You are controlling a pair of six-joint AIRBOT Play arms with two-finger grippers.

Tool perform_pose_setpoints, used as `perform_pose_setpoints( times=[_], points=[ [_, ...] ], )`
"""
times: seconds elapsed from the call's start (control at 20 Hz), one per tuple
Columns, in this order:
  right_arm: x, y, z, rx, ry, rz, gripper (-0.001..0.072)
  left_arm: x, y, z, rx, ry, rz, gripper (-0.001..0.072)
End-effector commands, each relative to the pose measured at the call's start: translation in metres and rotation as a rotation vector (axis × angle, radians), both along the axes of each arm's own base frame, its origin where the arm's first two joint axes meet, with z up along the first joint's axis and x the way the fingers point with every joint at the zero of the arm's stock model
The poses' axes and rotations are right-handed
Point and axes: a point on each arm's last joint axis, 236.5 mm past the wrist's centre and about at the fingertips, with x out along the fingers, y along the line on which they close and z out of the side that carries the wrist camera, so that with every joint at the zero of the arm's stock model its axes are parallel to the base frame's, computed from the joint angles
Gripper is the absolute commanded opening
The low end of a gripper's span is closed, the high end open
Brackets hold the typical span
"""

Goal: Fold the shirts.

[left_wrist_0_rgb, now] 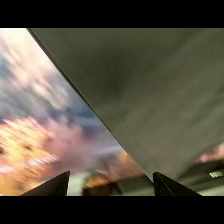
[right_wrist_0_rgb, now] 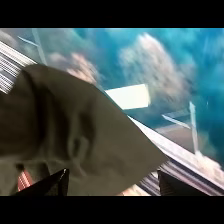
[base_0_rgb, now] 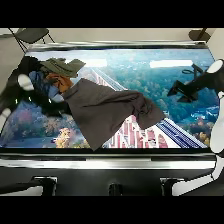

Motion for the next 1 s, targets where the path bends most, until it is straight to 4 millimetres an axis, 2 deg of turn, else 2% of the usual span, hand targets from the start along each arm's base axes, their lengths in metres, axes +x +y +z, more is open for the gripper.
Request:
perform_pose_setpoints(
  times=[0.0,0.2,0.3,0.5,0.75,0.8,0.85,0.9,0.95],
  points=[
    [-0.038,-0.026,-0.016,0.029,0.141,-0.016,0.0666,-0.062,-0.055,-0.032,-0.261,0.083,0.14,0.0611],
    [-0.017,-0.023,-0.023,0.009,0.073,-0.028,0.0667,-0.106,-0.1,-0.079,-0.352,0.152,0.268,0.0608],
    [-0.011,-0.024,-0.027,0.003,0.056,-0.034,0.0671,-0.116,-0.115,-0.092,-0.338,0.143,0.268,0.0608],
    [-0.01,-0.018,-0.047,0.037,0.095,-0.027,0.0703,-0.106,-0.136,-0.1,-0.358,0.11,0.342,0.0597],
    [-0.002,0.004,-0.062,0.157,0.099,-0.009,0.0704,-0.111,-0.136,-0.119,-0.328,0.159,0.356,0.0591],
    [-0.002,0.006,-0.067,0.166,0.107,-0.011,0.0704,-0.109,-0.135,-0.119,-0.327,0.15,0.361,0.0491],
    [-0.002,0.006,-0.071,0.17,0.116,-0.012,0.0704,-0.107,-0.135,-0.12,-0.325,0.141,0.366,0.03],
    [-0.003,0.007,-0.076,0.176,0.129,-0.011,0.0704,-0.105,-0.134,-0.121,-0.323,0.133,0.371,0.0167],
    [-0.005,0.011,-0.081,0.179,0.142,-0.002,0.0704,-0.102,-0.134,-0.12,-0.323,0.123,0.369,0.0069]
  ],
)
